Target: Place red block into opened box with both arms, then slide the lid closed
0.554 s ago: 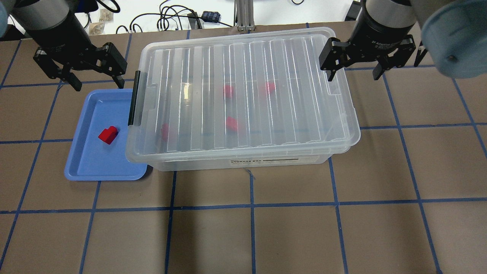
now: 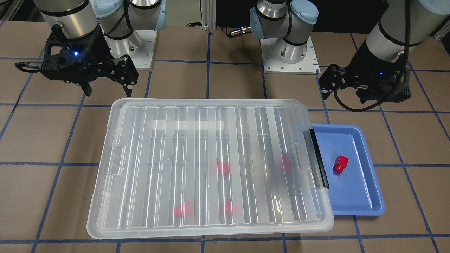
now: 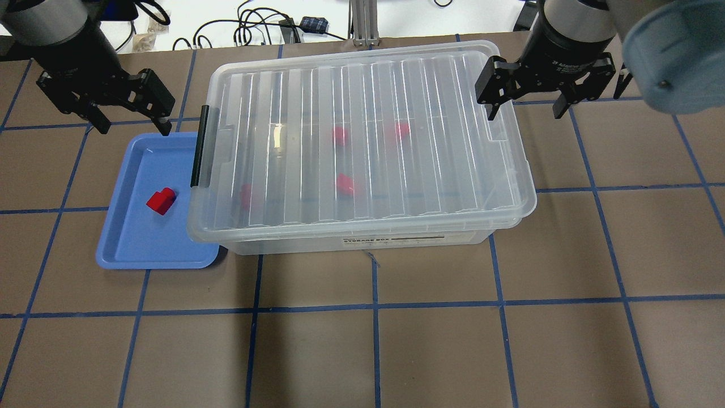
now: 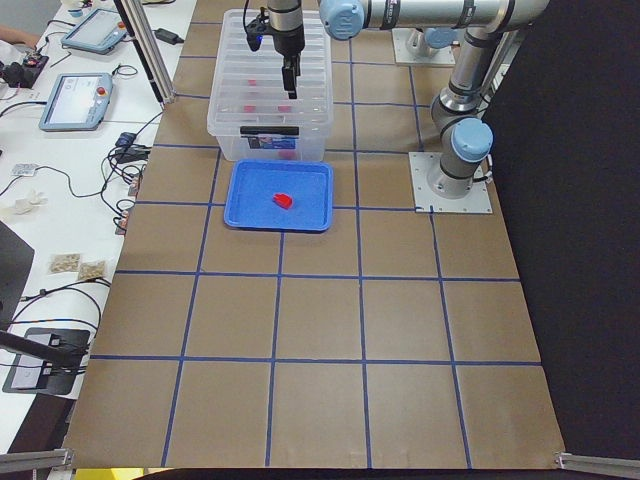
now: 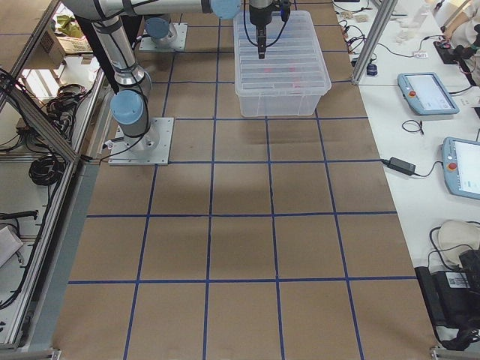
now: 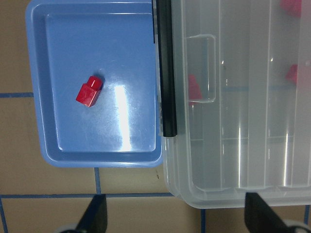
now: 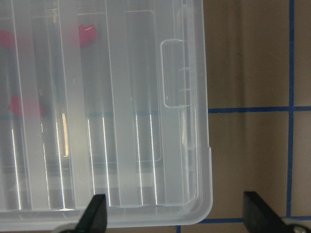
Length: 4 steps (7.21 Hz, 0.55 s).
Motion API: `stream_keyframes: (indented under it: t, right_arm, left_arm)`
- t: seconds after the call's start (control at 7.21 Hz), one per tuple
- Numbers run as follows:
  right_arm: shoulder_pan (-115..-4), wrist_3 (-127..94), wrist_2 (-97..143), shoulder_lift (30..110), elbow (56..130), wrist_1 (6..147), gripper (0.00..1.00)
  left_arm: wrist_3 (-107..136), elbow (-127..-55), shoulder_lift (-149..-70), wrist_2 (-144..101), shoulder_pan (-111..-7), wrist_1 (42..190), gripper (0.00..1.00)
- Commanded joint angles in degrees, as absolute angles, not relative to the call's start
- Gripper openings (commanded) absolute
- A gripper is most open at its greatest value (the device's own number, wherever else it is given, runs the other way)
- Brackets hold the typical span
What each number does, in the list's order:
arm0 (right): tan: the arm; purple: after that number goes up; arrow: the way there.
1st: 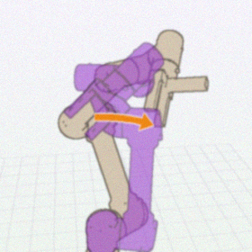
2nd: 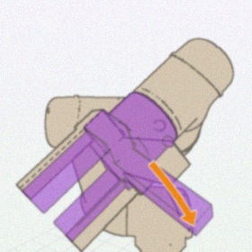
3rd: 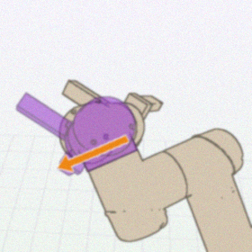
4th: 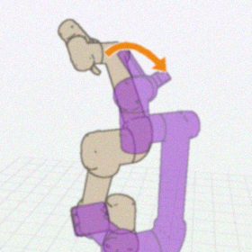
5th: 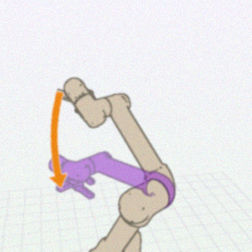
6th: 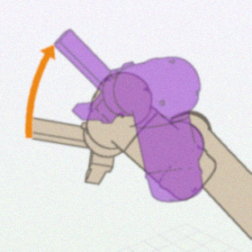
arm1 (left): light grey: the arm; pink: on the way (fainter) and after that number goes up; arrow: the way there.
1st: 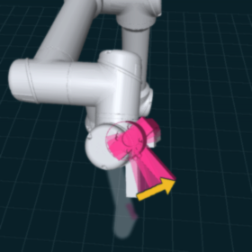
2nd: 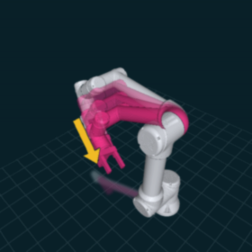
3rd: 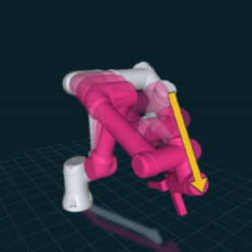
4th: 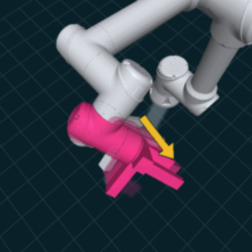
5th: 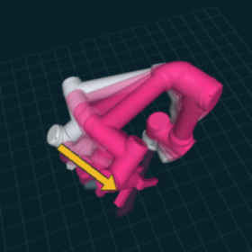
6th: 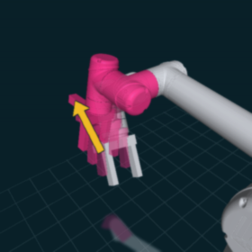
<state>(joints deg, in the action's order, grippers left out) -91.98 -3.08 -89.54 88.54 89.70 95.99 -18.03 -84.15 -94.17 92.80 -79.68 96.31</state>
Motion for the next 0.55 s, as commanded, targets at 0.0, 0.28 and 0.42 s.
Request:
stream_keyframes:
  t: [0.0,0.28,0.42]
  right_arm:
    - [-90.1,-1.5,-90.2,79.4,89.6,103.2,1.00]
    - [-85.1,2.1,-90.0,73.3,90.0,109.0,1.00]
    - [-84.4,3.2,-89.7,71.4,89.8,110.3,1.00]
  left_arm:
    - [-31.9,-85.9,-95.6,93.9,-70.2,94.9,1.00]
    - [-45.0,-91.6,-98.0,94.1,-66.3,84.1,1.00]
    - [-47.3,-96.8,-99.3,93.9,-65.4,77.7,1.00]
